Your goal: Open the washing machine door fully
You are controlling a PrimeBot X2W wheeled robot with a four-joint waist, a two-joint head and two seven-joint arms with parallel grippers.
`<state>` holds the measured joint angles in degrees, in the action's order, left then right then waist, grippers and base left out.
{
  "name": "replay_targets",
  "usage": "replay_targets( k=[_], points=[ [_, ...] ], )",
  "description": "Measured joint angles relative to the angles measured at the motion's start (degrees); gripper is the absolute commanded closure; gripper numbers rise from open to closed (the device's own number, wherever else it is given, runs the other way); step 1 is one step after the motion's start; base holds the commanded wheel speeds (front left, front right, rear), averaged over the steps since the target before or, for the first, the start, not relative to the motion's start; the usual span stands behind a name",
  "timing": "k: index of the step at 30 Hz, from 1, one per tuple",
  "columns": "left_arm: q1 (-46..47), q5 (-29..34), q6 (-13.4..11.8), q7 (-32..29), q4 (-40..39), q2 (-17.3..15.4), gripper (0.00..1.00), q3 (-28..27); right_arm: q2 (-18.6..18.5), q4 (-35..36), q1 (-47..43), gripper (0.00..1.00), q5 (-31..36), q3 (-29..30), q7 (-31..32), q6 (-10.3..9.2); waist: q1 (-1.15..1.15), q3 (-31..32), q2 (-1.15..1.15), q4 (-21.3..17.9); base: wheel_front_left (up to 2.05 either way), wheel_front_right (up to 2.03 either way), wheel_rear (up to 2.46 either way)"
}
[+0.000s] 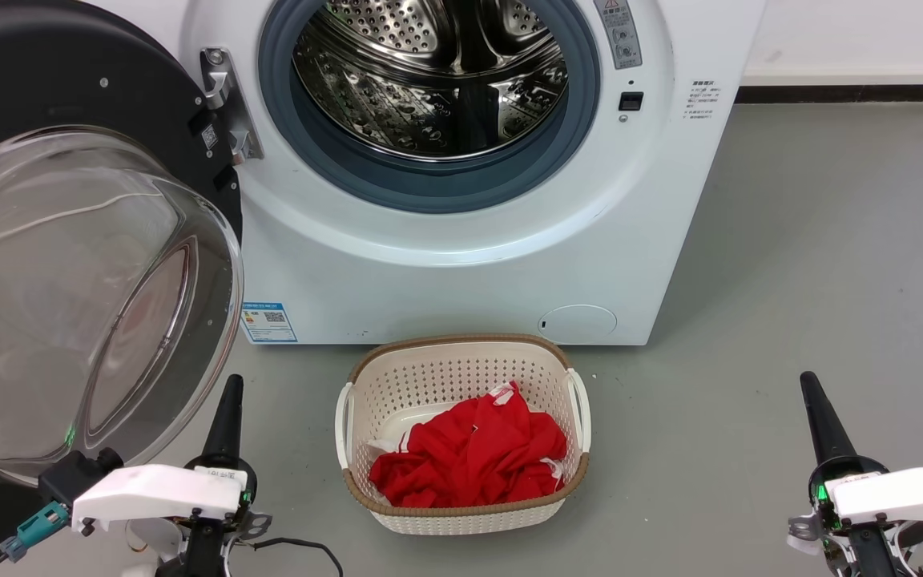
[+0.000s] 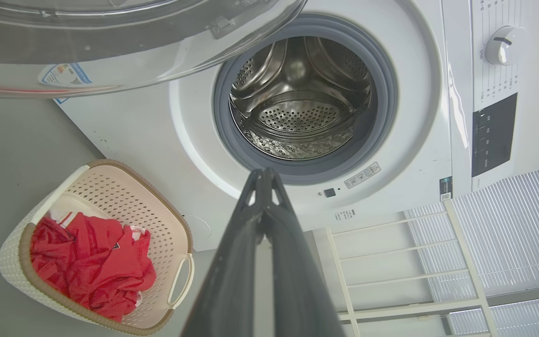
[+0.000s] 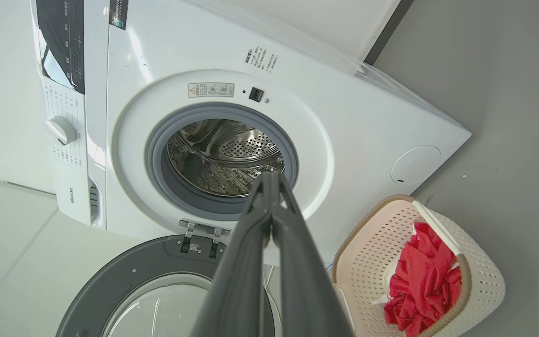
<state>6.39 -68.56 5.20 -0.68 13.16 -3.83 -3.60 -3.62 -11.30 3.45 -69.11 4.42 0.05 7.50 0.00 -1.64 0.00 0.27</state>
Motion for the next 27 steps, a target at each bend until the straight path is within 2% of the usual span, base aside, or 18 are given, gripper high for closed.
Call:
replay_targets(
  k=[27],
  points=[
    [-0.01, -13.59, 1.35, -3.37, 0.47, 0.55, 1.00, -1.71, 0.00, -1.56, 1.31, 1.00, -13.76, 0.58, 3.20, 0.00, 0.00, 0.77, 0.00, -0.14, 0.00, 0.00, 0.00]
  ],
)
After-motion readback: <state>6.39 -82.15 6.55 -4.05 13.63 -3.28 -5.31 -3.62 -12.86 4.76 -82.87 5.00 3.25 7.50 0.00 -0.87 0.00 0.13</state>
